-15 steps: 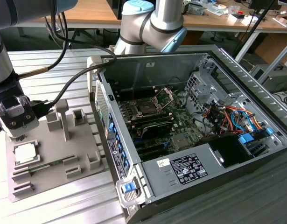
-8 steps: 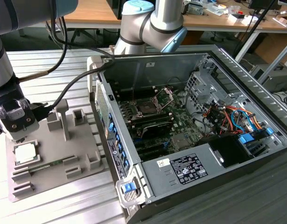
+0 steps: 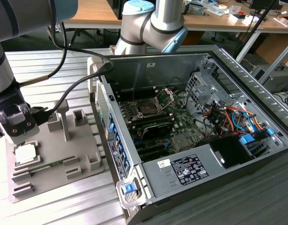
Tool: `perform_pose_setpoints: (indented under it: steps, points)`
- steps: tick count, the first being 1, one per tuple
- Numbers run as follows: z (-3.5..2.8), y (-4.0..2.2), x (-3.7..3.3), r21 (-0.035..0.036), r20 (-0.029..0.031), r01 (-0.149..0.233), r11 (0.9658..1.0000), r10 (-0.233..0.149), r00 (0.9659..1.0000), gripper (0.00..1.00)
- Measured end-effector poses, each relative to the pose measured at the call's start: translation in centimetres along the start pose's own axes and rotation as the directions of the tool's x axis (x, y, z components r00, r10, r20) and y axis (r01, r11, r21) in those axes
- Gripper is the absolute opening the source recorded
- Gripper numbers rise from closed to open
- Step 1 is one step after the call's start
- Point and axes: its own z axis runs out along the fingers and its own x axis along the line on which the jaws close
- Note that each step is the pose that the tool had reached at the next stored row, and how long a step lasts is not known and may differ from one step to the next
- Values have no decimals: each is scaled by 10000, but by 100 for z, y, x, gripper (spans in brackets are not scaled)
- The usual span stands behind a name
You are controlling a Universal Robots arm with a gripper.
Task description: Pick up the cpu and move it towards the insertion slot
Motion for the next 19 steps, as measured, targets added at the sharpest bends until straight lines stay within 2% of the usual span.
perform_pose_setpoints:
  steps: [4, 7, 19]
  points:
    - [42, -10, 11, 0, -1, 26, 10000, -26, 10000, 11]
    - [76, -12, 29, -1, -8, 239, 9997, -239, 9997, 11]
    - [254, -20, 53, 0, -9, 250, 9997, -250, 9997, 11]
